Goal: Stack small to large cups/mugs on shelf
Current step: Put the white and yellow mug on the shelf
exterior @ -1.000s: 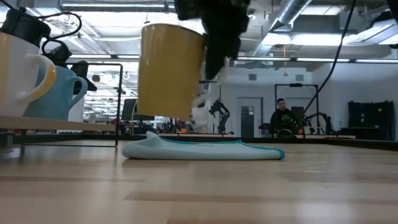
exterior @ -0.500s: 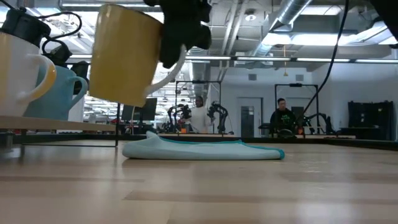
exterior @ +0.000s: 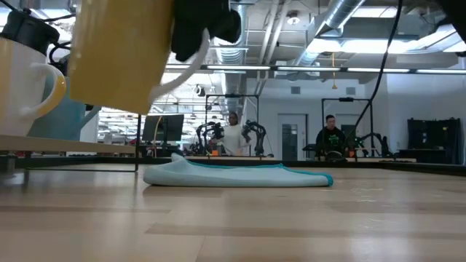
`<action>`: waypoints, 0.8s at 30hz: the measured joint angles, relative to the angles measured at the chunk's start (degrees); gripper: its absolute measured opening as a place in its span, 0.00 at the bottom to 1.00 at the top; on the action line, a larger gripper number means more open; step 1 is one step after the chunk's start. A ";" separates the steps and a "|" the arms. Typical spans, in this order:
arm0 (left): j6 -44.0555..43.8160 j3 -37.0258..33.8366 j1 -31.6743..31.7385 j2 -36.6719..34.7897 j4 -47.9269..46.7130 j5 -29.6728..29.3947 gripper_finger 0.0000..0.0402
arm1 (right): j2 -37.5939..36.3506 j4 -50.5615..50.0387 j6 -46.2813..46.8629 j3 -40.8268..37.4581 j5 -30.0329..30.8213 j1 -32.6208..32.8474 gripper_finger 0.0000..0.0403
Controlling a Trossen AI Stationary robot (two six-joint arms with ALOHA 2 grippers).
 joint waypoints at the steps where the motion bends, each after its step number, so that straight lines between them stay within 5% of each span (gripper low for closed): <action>1: 0.00 0.00 0.00 0.00 0.00 0.00 0.54 | 0.00 0.52 -0.01 0.00 -0.01 0.43 0.17; 24: -0.02 0.00 0.00 0.00 -0.02 0.00 0.54 | -0.02 12.59 3.91 -0.07 1.69 3.28 0.17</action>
